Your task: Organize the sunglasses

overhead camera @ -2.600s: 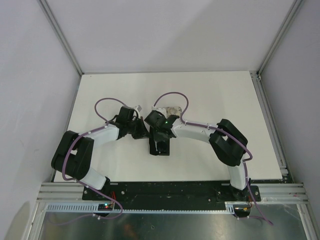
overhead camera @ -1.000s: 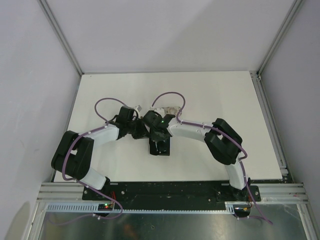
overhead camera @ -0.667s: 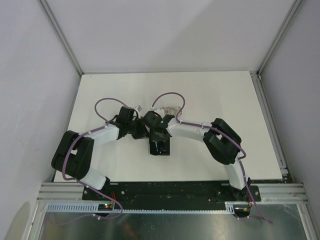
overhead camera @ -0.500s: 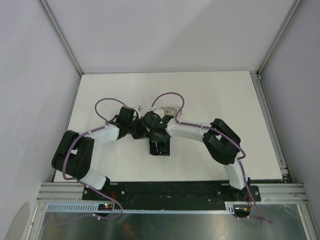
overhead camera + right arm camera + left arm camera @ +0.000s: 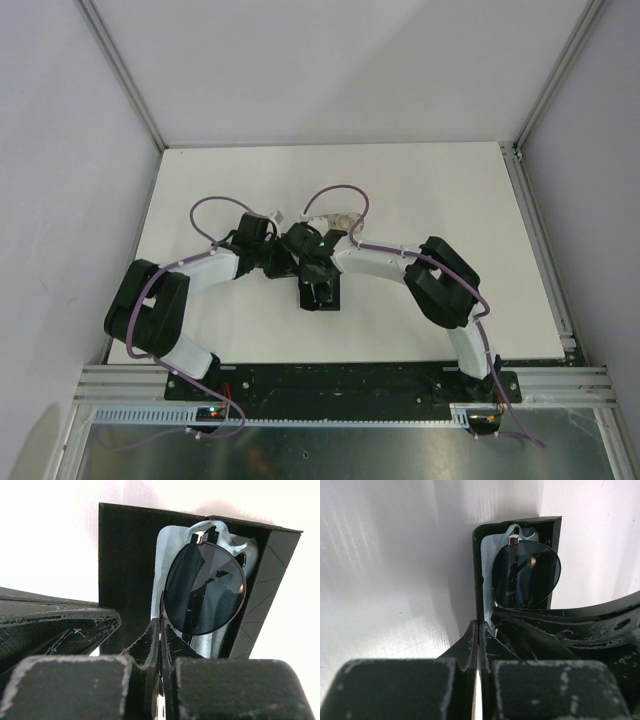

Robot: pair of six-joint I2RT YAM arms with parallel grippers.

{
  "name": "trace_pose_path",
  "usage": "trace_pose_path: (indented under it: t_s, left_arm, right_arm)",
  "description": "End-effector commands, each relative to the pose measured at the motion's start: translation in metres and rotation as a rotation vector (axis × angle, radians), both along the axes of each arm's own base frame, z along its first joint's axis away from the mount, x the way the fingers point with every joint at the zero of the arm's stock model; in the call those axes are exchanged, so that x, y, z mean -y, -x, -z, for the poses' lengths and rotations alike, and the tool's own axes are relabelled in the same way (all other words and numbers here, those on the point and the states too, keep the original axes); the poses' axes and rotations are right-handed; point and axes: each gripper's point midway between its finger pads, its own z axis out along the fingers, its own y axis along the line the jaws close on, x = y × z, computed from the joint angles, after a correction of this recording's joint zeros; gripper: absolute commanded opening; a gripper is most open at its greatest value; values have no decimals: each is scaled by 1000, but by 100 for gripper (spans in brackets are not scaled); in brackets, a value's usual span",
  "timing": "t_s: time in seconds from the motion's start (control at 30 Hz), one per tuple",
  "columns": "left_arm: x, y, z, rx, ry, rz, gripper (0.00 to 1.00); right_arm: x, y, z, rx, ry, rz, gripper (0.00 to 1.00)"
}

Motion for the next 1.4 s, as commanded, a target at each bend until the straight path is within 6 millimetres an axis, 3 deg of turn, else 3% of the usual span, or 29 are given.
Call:
trace_pose_path:
  t_s: [0.0, 0.13, 0.77, 1.13, 1.37]
  left_arm:
    - [11, -18, -21, 72, 56, 21, 0]
    - [12, -19, -21, 71, 58, 20, 0]
    - [13, -19, -20, 61, 65, 22, 0]
    - [13, -19, -21, 63, 68, 17, 0]
    - [13, -19, -22, 65, 69, 16, 0]
  right_arm:
    - [-6, -11, -41, 58, -111, 23, 0]
    - [-8, -13, -58, 56, -201, 22, 0]
    - [-18, -10, -90, 10, -720, -69, 0]
    - [-11, -6, -78, -47, -849, -40, 0]
    - [-5, -6, -61, -67, -845, -8, 0]
